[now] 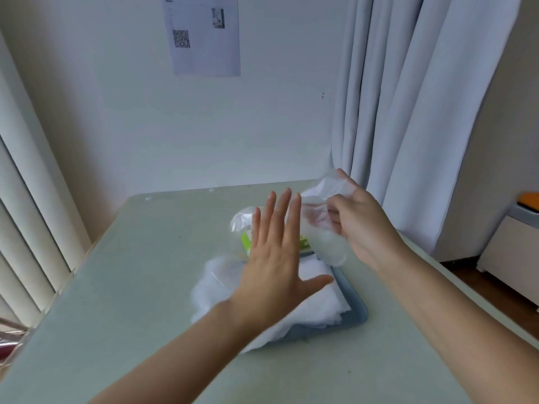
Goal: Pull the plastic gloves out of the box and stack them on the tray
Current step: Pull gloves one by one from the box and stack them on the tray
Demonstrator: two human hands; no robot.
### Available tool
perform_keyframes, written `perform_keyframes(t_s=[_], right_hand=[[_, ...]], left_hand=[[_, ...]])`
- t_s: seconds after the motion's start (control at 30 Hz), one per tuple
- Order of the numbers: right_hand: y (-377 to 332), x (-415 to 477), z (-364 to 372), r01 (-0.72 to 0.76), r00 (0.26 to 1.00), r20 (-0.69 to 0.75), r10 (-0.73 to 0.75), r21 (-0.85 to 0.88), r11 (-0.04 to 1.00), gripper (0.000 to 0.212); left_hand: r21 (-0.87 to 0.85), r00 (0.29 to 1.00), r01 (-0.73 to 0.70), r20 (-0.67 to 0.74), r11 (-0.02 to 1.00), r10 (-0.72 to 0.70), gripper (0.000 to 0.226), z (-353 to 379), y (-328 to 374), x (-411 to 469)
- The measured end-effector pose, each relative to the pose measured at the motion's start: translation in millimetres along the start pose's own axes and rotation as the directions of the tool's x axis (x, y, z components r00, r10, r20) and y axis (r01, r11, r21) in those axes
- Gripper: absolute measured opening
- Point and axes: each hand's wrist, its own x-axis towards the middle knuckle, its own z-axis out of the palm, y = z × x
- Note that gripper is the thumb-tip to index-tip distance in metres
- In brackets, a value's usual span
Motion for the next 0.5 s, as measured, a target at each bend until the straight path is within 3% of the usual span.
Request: perform_keyframes(t_s=[0.1,0.17,0.27,0.33,0.37,0.43,0.5], right_hand=[[-10,-12,2,-0.031,0.993,0.114,0.014,0.147,0.989,0.04],[-15,-20,0,-0.111,0.988,0.124,0.086,0.212,0.971,0.034],[-17,-21,-15,-0.19,0.974,0.157,0.164,0.164,0.968,0.052],[-17,-17,-29,-0.162,0.964,0.197,0.177,-0.091,0.983,0.09],[-15,-15,-34,-0.122,0.961,0.222,0.166,-0.201,0.972,0.105],[-8,-12,-40,-0.095,0.914,0.366,0.174,-0.224,0.97,0.121],[7,-5,-41,-0.206,0.789,0.564,0.245,-0.134,0.969,0.115]], left_hand=[[0.012,0.991,0.071,-0.116,0.997,-0.069,0.082,15,-2,1],[-0.006,0.979,0.015,-0.201,1.0,-0.015,0.061,15,-12,5],[-0.175,0.982,0.007,-0.184,0.984,-0.04,0.027,-9,-13,7],[-0.305,0.977,0.211,0.051,0.929,-0.206,0.023,-32,-10,13],[-0.378,0.931,0.354,0.234,0.856,-0.281,0.023,-41,-11,18],[-0.523,0.756,0.633,0.576,0.571,-0.31,0.026,-55,-19,30],[-0.531,0.624,0.772,0.74,0.351,-0.253,0.032,-62,-30,38]])
